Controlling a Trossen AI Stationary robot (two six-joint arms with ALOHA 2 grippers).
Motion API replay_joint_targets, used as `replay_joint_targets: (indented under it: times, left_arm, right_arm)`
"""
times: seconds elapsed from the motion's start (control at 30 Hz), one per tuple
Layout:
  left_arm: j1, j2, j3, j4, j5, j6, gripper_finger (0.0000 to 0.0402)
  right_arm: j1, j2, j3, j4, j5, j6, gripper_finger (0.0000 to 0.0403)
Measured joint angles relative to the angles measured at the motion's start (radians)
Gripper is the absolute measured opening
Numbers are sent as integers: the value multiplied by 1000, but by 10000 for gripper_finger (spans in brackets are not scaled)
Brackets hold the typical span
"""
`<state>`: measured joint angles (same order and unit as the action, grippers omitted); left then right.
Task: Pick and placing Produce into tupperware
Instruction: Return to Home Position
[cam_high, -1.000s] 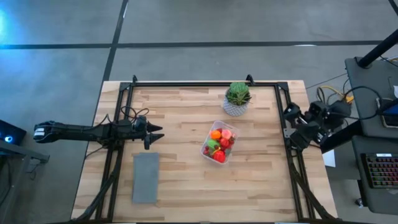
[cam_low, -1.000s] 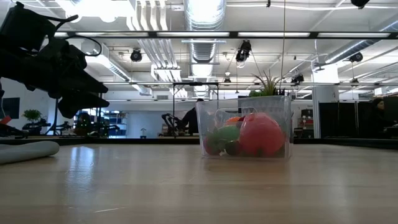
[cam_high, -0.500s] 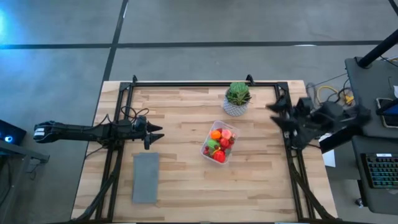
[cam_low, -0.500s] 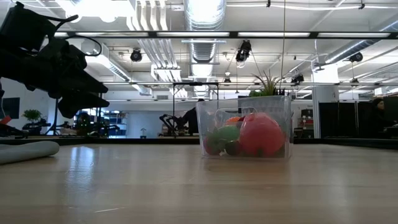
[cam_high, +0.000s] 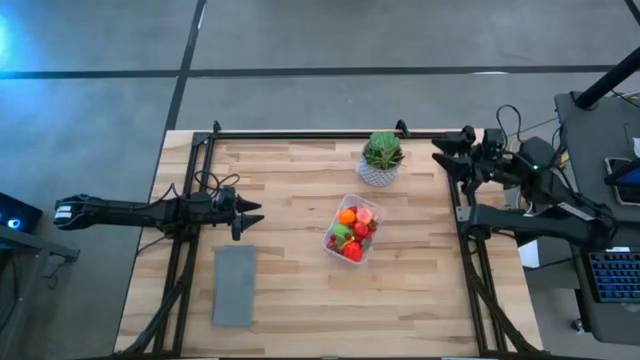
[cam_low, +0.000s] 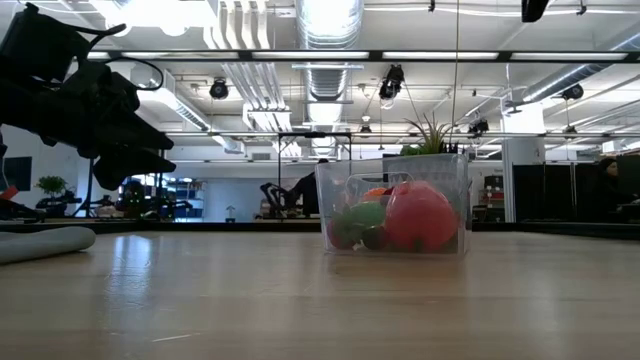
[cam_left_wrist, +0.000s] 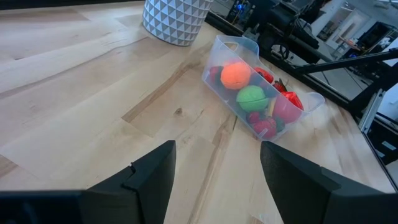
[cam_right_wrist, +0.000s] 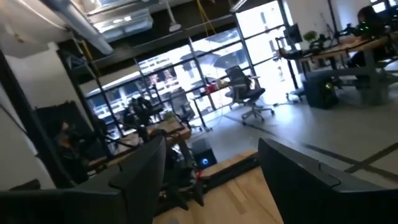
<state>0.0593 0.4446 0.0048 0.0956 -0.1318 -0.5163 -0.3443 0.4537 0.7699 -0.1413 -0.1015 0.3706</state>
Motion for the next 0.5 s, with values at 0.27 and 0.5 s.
replay_joint_targets:
  times: [0.27,0.5]
  left_arm:
    - [0,0,0,0,0,0,221]
    - [0,0,0,0,0,0,221]
  right_arm:
    - [-1,-65,-4,-101,-3,27,253]
    - [16,-187,-87,-167,-54,161,246]
